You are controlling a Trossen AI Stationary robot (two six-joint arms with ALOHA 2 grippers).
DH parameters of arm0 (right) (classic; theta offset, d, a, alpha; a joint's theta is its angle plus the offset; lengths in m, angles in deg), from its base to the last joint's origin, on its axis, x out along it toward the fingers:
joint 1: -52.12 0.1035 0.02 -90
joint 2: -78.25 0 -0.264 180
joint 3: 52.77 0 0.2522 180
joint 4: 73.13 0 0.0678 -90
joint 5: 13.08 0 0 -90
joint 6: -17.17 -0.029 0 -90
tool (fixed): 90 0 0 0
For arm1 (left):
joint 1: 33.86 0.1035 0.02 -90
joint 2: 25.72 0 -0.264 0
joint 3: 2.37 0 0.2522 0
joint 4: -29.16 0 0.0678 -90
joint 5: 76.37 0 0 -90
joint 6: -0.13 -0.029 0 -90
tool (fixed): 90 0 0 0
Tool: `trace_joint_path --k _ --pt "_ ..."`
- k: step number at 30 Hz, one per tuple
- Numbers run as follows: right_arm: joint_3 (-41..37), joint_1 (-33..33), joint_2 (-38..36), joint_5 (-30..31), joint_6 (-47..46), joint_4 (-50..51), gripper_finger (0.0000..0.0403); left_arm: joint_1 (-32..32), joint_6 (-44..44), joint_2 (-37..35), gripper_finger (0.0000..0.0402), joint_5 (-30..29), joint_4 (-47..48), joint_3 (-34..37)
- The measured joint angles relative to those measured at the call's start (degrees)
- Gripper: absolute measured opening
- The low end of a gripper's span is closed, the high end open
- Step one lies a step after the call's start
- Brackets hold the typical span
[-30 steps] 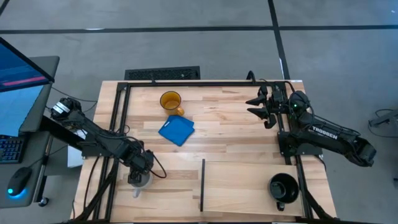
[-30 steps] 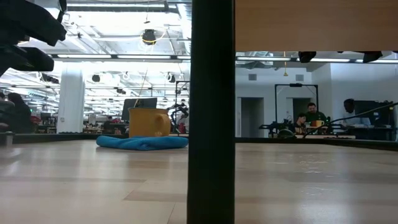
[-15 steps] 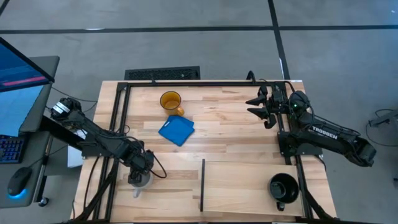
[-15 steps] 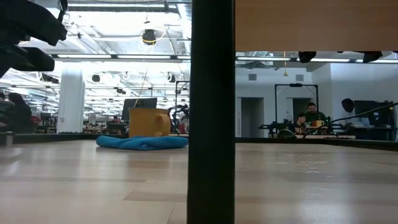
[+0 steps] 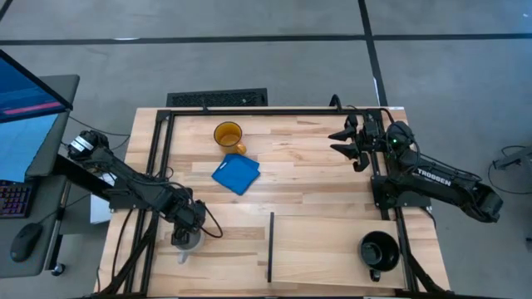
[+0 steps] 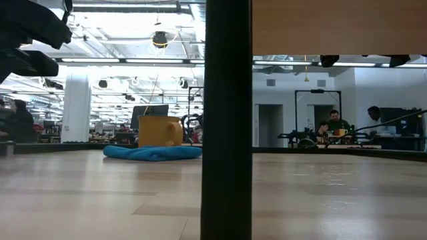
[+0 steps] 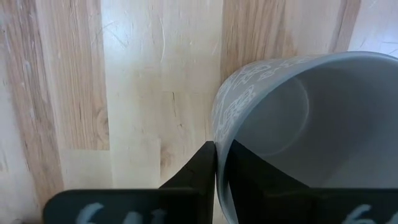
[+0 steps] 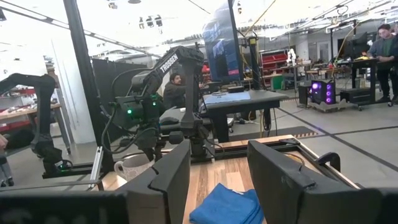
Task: Stack small to large cups/mugs on shelf
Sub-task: Put the gray mug on the shelf
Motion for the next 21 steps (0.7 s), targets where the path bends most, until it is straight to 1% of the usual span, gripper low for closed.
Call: trace_joint_path --k 4,9,17,21 --pt "0.0 0.0 0.0 0.0 0.0 0.0 0.0182 0.0 0.0 0.0 0.0024 -1.1 -0.1 0.0" --pt "0.0 0.0 0.0 0.0 0.0 0.0 0.0182 0.0 0.0 0.0 0.0025 -4.0 -0.4 0.0" --pt "0.0 0.0 0.0 0.0 0.0 0.0 0.0182 0.1 -2.1 0.0 0.0025 -4.3 -0.5 0.0" --pt "0.0 0.0 0.0 0.0 0.0 0.0 0.0182 1.4 -2.4 0.0 0.0013 -4.2 -0.5 0.0"
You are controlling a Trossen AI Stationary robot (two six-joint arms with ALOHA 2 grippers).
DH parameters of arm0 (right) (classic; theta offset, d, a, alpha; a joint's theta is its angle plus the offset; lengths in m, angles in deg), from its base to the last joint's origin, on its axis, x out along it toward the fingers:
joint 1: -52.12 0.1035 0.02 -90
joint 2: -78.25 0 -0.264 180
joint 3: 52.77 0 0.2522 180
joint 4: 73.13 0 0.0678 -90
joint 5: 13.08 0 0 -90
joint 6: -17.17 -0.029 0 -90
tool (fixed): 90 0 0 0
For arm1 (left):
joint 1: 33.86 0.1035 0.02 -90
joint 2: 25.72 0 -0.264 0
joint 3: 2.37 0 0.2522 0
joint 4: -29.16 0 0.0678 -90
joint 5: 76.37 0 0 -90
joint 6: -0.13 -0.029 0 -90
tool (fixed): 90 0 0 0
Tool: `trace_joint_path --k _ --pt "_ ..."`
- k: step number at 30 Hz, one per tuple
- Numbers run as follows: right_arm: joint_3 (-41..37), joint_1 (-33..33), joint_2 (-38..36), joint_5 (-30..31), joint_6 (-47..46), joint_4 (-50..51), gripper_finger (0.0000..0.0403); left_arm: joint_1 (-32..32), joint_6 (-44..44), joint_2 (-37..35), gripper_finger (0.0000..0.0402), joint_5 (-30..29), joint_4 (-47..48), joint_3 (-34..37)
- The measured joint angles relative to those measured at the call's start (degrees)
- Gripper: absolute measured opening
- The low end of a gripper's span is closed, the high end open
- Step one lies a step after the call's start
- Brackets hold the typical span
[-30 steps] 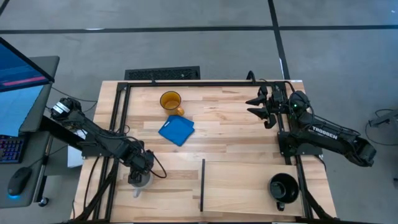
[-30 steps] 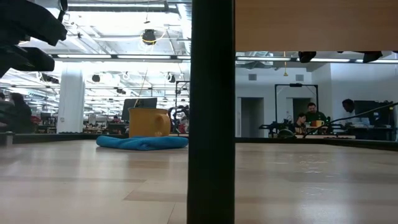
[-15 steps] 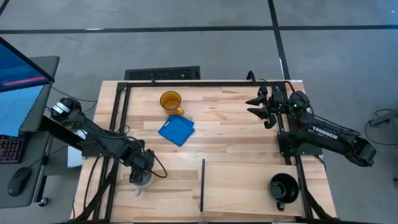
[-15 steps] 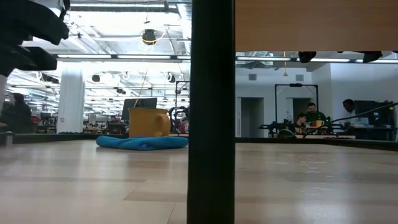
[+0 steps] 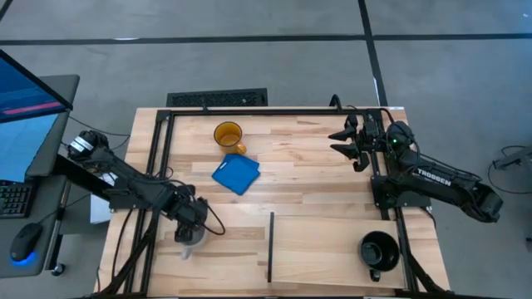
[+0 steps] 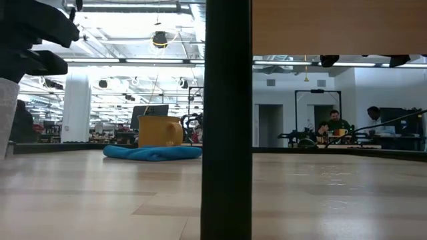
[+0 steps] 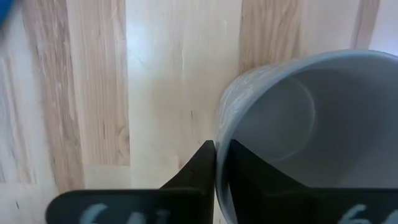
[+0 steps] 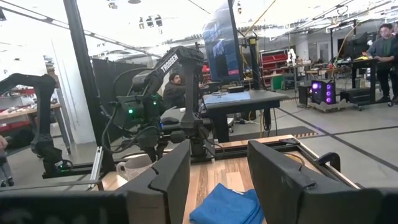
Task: Stack small to large cups/mugs on shelf
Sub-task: Put the gray mug on the shelf
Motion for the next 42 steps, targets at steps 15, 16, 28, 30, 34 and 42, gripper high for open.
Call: trace_joint_path --k 15,16,28,30,34,42 --pt "0.0 0.0 0.0 0.0 0.0 0.0 0.0182 10.0 -0.9 0.0 0.0007 0.2 -4.0 0.0" --pt "0.0 0.0 0.0 0.1 0.0 0.0 0.0182 10.8 -1.0 0.0 0.0007 0.5 -4.6 0.1" --pt "0.0 0.0 0.0 0.2 0.0 0.0 0.0182 19.4 0.3 0.1 0.0005 3.9 -10.1 0.1" --pt "0.0 0.0 0.0 0.2 0.0 0.0 0.0182 20.4 -1.2 0.1 0.0005 5.6 -12.5 0.1" --pt "0.0 0.0 0.0 0.2 0.0 0.0 0.0182 22.0 -3.5 0.1 0.0005 6.6 -13.2 -2.0" --pt "0.0 0.0 0.0 0.2 0.0 0.0 0.0182 24.8 -9.8 0.1 0.0005 6.0 -8.9 -6.7"
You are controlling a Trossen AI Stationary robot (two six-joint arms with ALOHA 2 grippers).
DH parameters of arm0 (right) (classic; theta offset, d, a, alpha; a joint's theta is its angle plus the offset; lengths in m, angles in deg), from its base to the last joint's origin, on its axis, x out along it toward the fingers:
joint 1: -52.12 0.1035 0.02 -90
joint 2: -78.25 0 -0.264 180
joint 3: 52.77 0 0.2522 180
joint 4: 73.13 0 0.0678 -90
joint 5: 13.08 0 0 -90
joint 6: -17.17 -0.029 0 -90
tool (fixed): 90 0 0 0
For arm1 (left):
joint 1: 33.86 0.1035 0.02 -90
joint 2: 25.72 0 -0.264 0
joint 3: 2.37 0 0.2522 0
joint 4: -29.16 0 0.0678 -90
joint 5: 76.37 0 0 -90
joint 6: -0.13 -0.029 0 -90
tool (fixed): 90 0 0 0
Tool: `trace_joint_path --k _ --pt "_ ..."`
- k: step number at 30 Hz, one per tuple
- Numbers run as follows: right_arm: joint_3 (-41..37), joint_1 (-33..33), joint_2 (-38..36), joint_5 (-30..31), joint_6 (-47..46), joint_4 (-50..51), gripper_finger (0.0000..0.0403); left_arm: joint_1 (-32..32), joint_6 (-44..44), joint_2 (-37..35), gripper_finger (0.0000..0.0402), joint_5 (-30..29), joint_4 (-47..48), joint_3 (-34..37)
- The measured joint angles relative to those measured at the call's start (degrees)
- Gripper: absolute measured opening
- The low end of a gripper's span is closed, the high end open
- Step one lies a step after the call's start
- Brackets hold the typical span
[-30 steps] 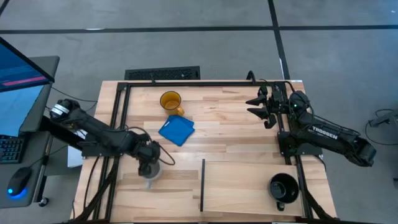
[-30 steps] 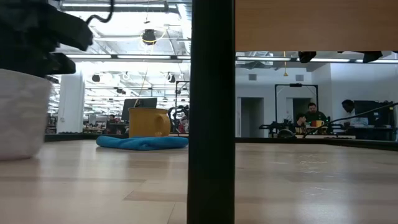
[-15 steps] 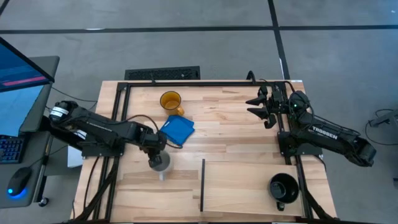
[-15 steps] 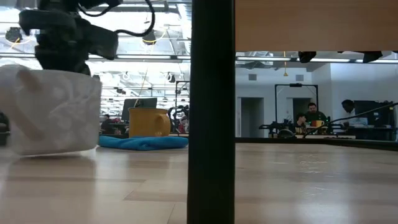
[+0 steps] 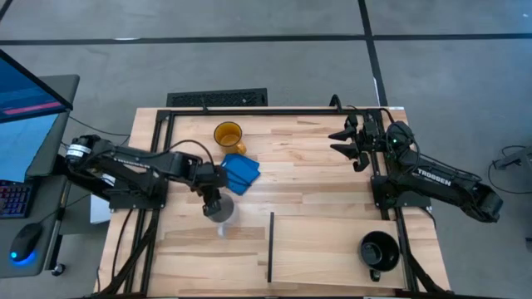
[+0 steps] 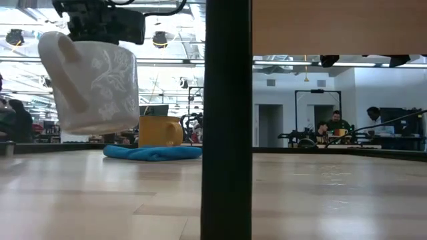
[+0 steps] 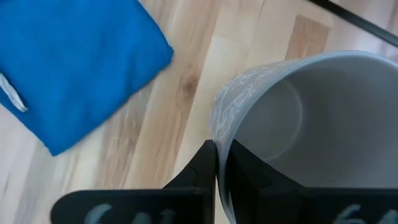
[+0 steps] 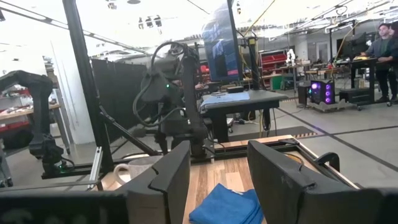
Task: Stack small to large cups/mugs on shelf
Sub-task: Put the gray mug on the shelf
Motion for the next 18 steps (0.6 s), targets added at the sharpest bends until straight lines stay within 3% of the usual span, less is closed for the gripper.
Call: trace_joint_path --k 9,18 --pt "0.0 0.0 0.0 0.0 -1.4 0.0 0.0182 1.7 2.3 0.0 0.0005 0.0 0.5 -5.6" --pt "0.0 0.0 0.0 -0.2 -3.9 0.0 0.0182 1.8 2.1 0.0 0.0005 -4.5 2.3 -15.7"
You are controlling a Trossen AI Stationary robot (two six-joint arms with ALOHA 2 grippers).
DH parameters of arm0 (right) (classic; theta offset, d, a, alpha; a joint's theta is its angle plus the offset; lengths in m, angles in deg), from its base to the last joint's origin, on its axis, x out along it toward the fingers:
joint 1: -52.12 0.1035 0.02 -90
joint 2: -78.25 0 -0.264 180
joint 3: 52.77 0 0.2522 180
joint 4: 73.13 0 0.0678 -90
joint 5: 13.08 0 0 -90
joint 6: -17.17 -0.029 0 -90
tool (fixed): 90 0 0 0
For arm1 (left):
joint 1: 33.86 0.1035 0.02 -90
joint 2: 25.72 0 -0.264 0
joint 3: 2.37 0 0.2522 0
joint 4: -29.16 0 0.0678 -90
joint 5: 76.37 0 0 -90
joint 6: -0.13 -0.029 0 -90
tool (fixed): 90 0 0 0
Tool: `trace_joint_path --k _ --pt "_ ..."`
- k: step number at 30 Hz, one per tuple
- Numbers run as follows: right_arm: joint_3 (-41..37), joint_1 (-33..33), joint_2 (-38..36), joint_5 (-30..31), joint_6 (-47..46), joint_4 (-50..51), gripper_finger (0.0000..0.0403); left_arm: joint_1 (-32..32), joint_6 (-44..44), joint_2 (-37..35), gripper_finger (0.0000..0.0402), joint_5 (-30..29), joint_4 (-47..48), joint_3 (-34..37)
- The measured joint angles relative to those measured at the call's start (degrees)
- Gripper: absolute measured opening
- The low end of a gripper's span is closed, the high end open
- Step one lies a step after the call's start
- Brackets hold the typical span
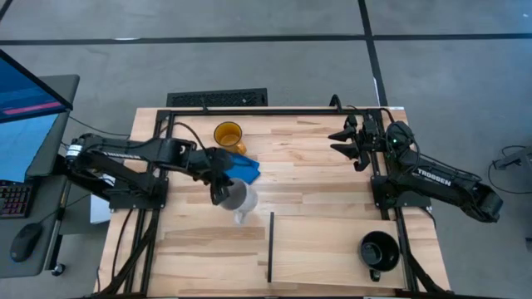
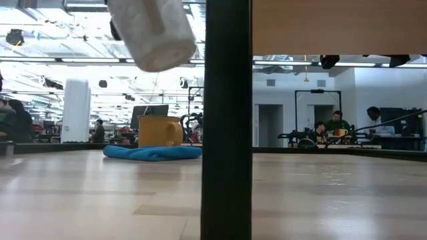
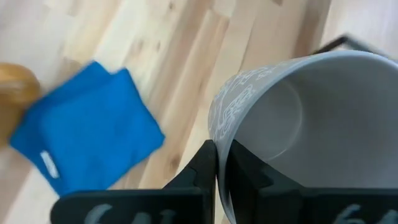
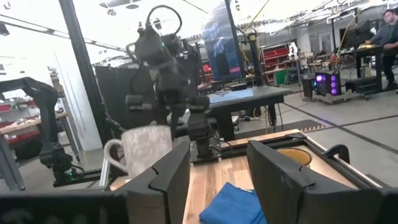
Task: Stack small to large cups/mugs on shelf
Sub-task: Put the gray mug on the shelf
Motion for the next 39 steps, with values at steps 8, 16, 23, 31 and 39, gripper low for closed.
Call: trace_joint_path --k 8,16,23,31,39 --pt "0.0 0.0 0.0 0.0 0.0 0.0 0.0182 0.0 0.4 0.0 0.0005 -3.7 4.2 -7.8" --pt "0.0 0.0 0.0 0.0 0.0 0.0 0.0182 0.0 -2.8 4.9 0.0005 -3.5 5.7 -16.6" --pt "0.0 0.0 0.0 0.0 -0.1 0.8 0.0182 0.0 -8.0 15.1 0.0005 -2.4 13.8 -30.9" --pt "0.0 0.0 0.0 0.0 -0.1 1.2 0.0182 0.0 -8.7 26.9 0.0005 0.8 20.6 -47.4" --pt "0.0 0.0 0.0 -0.1 -0.1 3.5 0.0182 -0.6 -7.2 34.1 0.0005 3.4 23.9 -55.8"
